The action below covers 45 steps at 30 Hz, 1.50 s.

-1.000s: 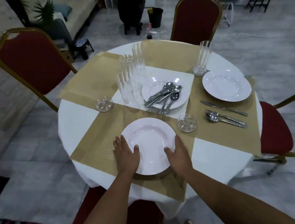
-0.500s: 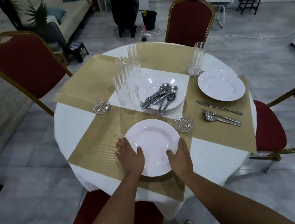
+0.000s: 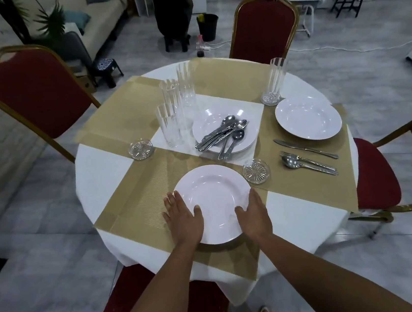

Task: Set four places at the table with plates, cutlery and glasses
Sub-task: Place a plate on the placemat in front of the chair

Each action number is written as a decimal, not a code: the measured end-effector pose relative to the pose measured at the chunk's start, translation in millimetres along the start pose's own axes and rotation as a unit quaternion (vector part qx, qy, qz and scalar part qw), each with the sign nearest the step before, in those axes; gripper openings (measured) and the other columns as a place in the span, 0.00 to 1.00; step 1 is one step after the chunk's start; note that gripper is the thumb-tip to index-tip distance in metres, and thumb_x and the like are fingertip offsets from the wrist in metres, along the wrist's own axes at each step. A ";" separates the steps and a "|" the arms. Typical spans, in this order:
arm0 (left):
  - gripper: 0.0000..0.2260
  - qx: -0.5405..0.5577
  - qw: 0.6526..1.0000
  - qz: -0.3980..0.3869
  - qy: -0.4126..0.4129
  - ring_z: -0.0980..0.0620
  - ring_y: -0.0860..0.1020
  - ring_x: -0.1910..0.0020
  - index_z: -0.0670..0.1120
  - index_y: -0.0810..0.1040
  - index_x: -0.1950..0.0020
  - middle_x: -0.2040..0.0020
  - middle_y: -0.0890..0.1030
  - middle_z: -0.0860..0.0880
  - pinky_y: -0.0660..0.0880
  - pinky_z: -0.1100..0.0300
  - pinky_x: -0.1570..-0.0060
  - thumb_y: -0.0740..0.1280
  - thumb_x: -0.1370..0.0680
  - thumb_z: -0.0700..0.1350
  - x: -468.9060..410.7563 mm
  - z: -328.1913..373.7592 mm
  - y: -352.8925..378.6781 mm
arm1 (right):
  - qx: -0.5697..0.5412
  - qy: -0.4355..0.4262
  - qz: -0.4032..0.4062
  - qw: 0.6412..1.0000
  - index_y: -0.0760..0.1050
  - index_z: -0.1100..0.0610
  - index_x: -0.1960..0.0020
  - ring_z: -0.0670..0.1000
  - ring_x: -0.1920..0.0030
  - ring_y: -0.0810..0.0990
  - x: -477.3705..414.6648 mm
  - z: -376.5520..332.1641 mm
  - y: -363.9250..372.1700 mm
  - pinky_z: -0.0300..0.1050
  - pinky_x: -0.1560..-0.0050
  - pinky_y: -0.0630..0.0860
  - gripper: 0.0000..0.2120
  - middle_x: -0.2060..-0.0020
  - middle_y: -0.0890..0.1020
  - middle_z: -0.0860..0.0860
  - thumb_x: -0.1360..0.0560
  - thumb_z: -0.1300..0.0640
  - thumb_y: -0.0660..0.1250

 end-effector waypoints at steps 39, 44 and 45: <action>0.31 -0.061 0.998 0.002 -0.015 0.46 0.43 0.21 0.41 0.45 0.21 0.20 0.45 0.43 0.45 0.46 0.24 0.56 0.19 0.51 -5.5 14.3 -12.7 | -0.020 -0.063 0.048 0.997 0.66 0.54 0.30 0.57 0.36 0.74 4.4 -24.6 -36.0 0.53 0.38 0.73 0.21 0.34 0.75 0.52 0.22 0.53 0.62; 0.31 -0.083 0.996 0.009 0.031 0.46 0.44 0.21 0.41 0.46 0.21 0.20 0.45 0.43 0.45 0.46 0.25 0.55 0.18 0.51 -15.2 24.7 -26.1 | 0.033 -0.053 0.086 0.994 0.68 0.55 0.31 0.57 0.32 0.69 6.2 -33.9 -53.9 0.53 0.38 0.71 0.19 0.31 0.72 0.52 0.21 0.51 0.60; 0.30 -0.089 0.995 0.010 0.041 0.46 0.45 0.21 0.41 0.47 0.21 0.20 0.46 0.43 0.45 0.46 0.25 0.55 0.18 0.51 -18.7 26.5 -27.5 | 0.035 -0.054 0.090 0.994 0.68 0.55 0.30 0.57 0.32 0.69 5.5 -35.6 -56.3 0.53 0.37 0.71 0.20 0.30 0.72 0.51 0.21 0.52 0.60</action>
Point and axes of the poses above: each hand's wrist, its own x-axis away from the middle knuckle, its own y-axis out of the palm, z = x × y, the point moved 10 cm from there along -x, towards the middle knuckle
